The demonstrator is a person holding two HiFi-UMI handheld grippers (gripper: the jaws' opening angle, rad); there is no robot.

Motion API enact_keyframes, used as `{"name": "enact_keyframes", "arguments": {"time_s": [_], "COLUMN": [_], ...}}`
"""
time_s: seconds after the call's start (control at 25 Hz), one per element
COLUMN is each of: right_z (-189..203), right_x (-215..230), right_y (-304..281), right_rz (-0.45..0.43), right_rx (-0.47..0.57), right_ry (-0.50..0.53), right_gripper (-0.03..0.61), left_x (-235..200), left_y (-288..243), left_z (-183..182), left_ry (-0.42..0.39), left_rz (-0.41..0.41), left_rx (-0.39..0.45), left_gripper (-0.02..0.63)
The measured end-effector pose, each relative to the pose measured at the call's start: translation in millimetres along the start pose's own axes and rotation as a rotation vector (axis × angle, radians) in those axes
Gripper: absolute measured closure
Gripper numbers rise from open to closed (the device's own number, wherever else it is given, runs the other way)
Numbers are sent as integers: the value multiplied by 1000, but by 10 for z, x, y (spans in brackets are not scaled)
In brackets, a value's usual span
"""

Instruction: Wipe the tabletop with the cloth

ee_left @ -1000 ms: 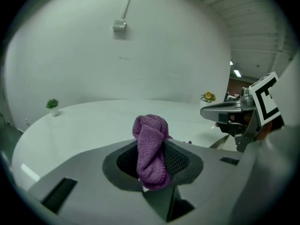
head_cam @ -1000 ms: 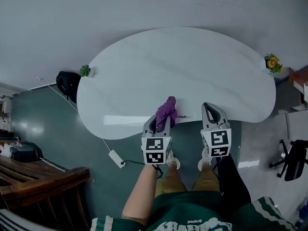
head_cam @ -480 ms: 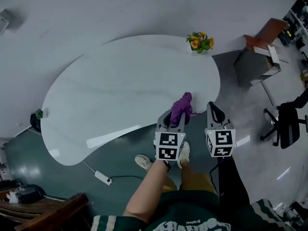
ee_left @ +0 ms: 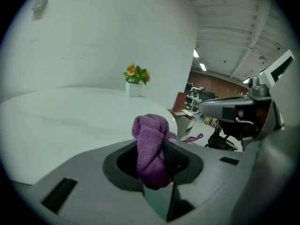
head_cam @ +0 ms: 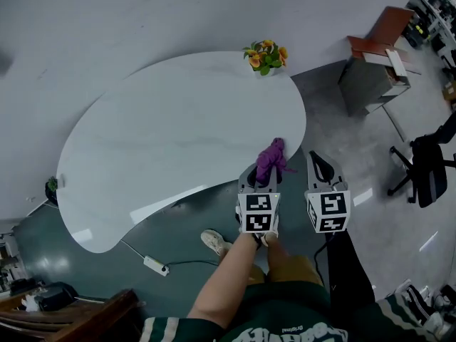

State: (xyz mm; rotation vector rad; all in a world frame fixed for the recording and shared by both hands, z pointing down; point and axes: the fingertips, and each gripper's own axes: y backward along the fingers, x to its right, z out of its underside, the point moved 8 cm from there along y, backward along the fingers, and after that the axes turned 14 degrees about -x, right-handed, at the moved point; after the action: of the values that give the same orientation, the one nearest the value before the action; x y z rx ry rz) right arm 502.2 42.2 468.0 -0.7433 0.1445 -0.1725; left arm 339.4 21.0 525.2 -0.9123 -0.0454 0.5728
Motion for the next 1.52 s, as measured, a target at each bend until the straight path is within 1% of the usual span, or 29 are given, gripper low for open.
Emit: {"name": "enact_keyframes", "arguments": {"time_s": [0.08,0.24,0.6,0.84,1.04,1.52], "right_z": [11,-46,-266,-365,-454,-607], "right_x": [-96,-343,-1162,-1983,-2715,-4460], "right_y": [-34,-99,-151,-204,-249,-230], "right_rz": [-19,-54,-102,-143,-198,-341], "right_rx": [-6,-9,14,18,26,52], "right_ry": [9,53,115,148,185,295], "right_gripper": [575,575,575,575,575,575], "left_x": [-51,-261,-1037,-1732,-2259,-3350], "left_y": [31,148,598,1054,1444,2494], "left_z": [30,127,455,807,1123,2008], "left_ry": [5,33,81,124,157,244], "left_rz": [-1,-30,-97,-143,-192,-300], "left_rx": [0,17,29,32,40,54], "left_gripper": [502,503,502,503,503,503]}}
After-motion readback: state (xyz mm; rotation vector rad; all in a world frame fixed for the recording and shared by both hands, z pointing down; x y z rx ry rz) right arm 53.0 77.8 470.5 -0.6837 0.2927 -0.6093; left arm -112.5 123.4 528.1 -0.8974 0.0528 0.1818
